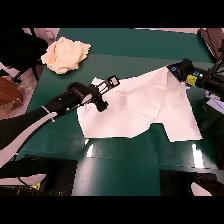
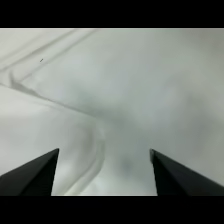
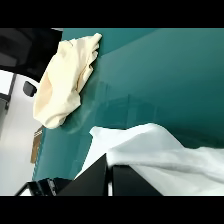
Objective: Fold the shirts.
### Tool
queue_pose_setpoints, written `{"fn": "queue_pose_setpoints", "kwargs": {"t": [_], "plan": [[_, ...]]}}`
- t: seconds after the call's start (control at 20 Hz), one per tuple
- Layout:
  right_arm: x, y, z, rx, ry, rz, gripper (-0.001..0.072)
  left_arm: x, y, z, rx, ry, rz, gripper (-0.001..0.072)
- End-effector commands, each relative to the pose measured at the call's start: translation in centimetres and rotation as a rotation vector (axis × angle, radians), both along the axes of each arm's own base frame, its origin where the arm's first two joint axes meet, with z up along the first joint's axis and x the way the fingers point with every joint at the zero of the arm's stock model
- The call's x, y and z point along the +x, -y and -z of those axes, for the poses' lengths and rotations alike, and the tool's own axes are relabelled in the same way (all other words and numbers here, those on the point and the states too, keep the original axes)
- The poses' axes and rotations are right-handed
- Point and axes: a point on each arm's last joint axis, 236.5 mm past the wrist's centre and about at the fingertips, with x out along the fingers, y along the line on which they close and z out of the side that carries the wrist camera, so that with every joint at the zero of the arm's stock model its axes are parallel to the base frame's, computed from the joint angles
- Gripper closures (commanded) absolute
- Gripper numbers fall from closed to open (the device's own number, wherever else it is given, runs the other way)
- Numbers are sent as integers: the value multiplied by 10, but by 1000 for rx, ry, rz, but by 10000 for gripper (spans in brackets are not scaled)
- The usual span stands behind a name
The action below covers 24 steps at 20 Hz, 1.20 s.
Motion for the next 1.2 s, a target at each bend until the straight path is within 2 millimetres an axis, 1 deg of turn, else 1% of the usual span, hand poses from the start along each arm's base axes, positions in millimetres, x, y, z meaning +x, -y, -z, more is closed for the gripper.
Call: {"fn": "queue_pose_setpoints", "kwargs": {"t": [0.0, 0.05, 0.1, 0.15, 0.2, 0.3, 0.35, 0.4, 0.45, 0.5, 0.55, 0.65, 0.75, 0.85, 0.9, 0.95, 1.0, 1.1, 1.15], "plan": [[-3, -2, 1, 1, -7, -15, 696, -2, 1, 31, 76, -31, 41, 170], [-4, -3, 1, 3, -10, -19, 695, -1, -4, 38, 111, -33, 49, 322], [-4, -4, 1, 2, -12, -23, 695, 1, -7, 38, 126, -25, 51, 453], [-6, -5, 2, 2, -17, -32, 696, 5, -10, 32, 128, -14, 28, 682], [-7, -6, 3, 0, -21, -37, 696, 10, -11, 21, 118, -1, -6, 682], [-8, -5, 1, -1, -15, -36, 695, 22, -10, -19, 89, 57, -38, 684], [-7, -1, -4, 0, -3, -24, 695, 29, -12, -48, 79, 101, -59, 685], [-7, 5, -10, 1, 13, -8, 695, 36, -19, -78, 65, 155, -95, 685], [-8, 12, -18, 3, 31, 8, 695, 41, -30, -112, 36, 204, -138, 685], [-10, 24, -29, 3, 55, 32, 695, 44, -42, -143, -6, 245, -186, 685], [-13, 34, -42, 6, 81, 54, 695, 44, -56, -174, -46, 287, -232, 685], [-28, 55, -72, -1, 148, 90, 695, 33, -84, -234, -129, 373, -306, 685], [-47, 76, -104, -14, 225, 135, 696, 17, -102, -299, -220, 491, -340, 685], [-72, 92, -147, -40, 324, 168, 696, -8, -118, -363, -303, 601, -360, 685], [-89, 98, -175, -62, 391, 185, 696, -23, -127, -391, -338, 647, -368, 685], [-107, 100, -205, -88, 461, 196, 696, -36, -134, -415, -368, 686, -373, 685], [-123, 101, -230, -114, 522, 205, 696, -48, -141, -437, -393, 725, -379, 685], [-156, 93, -271, -161, 604, 193, 696, -67, -157, -472, -401, 781, -392, 685], [-173, 85, -287, -186, 632, 174, 695, -77, -164, -485, -390, 798, -392, 685]]}}
